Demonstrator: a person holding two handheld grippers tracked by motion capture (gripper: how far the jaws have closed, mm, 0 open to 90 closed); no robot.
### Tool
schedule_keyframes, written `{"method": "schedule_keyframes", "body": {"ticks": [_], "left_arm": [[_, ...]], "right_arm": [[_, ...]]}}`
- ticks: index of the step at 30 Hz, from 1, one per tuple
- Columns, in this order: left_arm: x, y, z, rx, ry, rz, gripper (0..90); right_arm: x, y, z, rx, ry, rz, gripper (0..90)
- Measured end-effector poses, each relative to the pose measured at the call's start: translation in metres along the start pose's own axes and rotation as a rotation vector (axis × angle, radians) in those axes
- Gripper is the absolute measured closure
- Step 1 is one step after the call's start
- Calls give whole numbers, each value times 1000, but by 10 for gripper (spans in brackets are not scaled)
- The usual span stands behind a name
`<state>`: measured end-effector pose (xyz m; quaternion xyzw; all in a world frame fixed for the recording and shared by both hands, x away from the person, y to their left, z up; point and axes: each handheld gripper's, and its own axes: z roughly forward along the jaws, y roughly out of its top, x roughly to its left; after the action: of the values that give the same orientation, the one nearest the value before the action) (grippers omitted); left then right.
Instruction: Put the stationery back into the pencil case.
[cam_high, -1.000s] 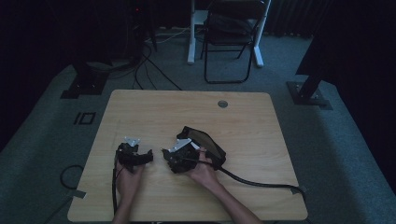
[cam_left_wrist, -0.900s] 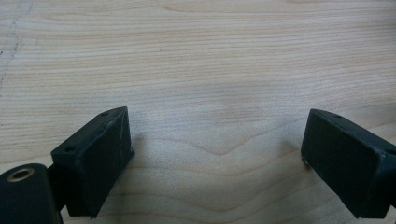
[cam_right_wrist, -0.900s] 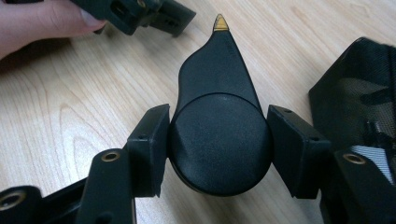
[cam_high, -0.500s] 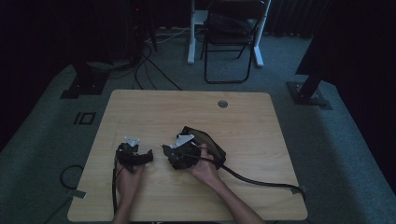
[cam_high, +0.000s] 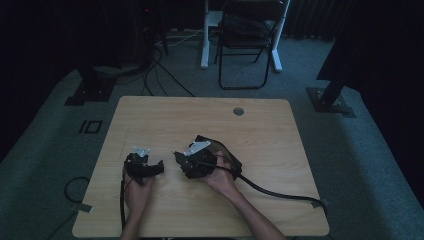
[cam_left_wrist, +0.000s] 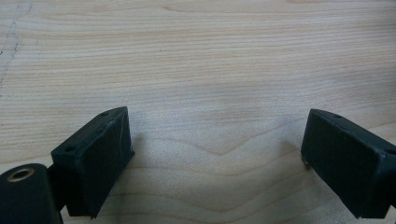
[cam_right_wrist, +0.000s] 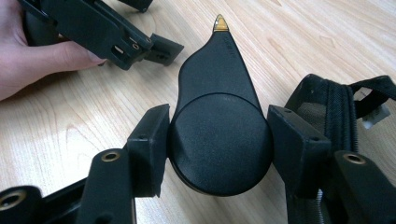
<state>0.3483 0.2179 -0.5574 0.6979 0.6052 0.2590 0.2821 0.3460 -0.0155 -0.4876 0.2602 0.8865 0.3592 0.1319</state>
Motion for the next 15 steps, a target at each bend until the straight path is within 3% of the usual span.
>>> {"method": "schedule_keyframes", "body": {"ticks": [15], "left_arm": [[0,0,0,-1,1,0,88]], "right_arm": [[-6,6,-10,-26,-9,-1,419]]}}
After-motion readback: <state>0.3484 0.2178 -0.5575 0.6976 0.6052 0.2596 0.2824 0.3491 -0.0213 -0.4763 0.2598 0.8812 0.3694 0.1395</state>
